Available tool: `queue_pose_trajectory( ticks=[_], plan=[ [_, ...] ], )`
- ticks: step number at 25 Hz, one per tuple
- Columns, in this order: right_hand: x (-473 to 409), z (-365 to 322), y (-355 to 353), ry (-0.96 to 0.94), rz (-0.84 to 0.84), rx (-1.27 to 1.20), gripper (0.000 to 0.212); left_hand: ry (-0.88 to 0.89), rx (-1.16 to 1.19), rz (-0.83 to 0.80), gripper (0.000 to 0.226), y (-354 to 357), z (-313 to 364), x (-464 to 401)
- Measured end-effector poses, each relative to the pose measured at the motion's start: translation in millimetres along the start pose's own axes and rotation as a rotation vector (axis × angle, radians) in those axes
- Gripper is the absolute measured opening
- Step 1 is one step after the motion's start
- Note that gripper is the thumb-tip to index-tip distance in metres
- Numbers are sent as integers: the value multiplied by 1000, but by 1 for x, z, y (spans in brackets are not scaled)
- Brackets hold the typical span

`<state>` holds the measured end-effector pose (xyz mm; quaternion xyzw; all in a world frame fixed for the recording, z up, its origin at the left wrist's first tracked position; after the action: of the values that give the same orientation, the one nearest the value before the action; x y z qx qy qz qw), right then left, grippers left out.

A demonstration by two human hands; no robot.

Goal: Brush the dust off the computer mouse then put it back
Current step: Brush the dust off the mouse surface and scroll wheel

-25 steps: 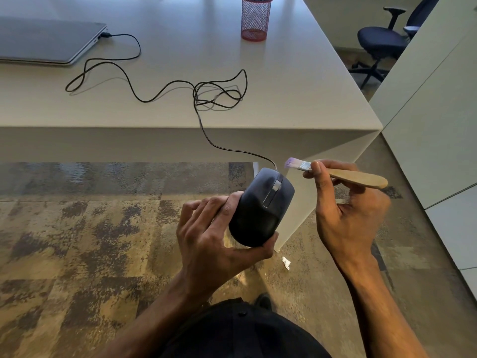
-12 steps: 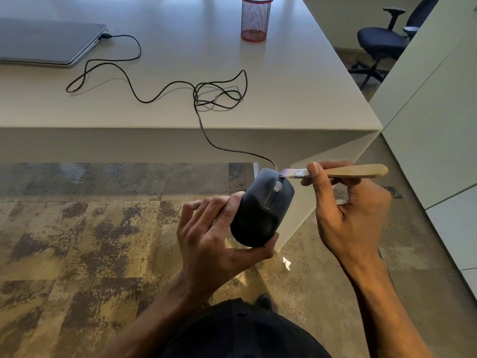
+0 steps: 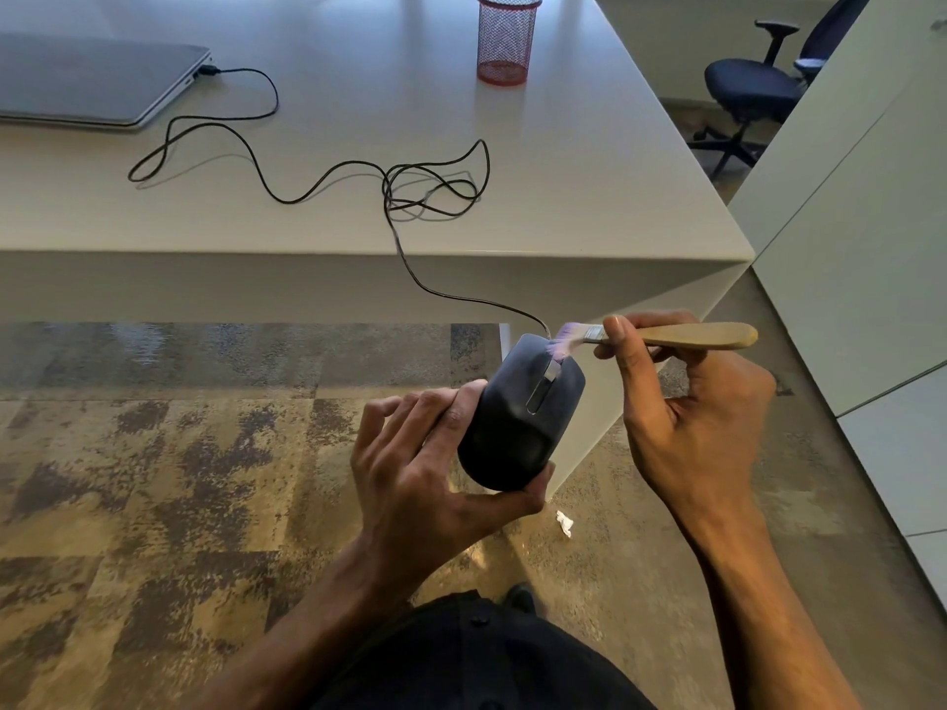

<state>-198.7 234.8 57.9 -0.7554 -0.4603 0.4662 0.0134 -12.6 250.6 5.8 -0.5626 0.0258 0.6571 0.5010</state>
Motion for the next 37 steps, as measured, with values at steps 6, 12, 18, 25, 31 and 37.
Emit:
queue_pose_trajectory(
  ticks=[6,12,18,25,31,37],
  plan=[
    [3,-5,0,-33,-4,-76,25,0,-16,-11,71,0,0,-1],
    [1,2,4,-16,0,6,24,9,-13,-17,70,1,1,-2],
    [2,6,7,-20,3,43,22,-3,-3,-16,70,1,1,-2],
    [-1,8,11,-35,-2,87,25,-2,-8,-22,70,1,0,-1],
    [-3,9,9,-40,9,92,25,-5,-5,-17,70,1,0,-3],
    [-2,14,8,-8,30,54,21,-7,-9,-18,70,2,-3,-2]
  ],
)
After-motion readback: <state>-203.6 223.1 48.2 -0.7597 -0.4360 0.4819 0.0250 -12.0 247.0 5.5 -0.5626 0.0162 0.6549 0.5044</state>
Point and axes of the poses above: each hand's wrist, its own x-axis away from the middle knuckle, its own y-axis out of the palm, z = x × y, the point moved 8 cm from there along -x, towards the middle knuckle, and after that the axes turned 1 degree about x, right-handed, at the moved point
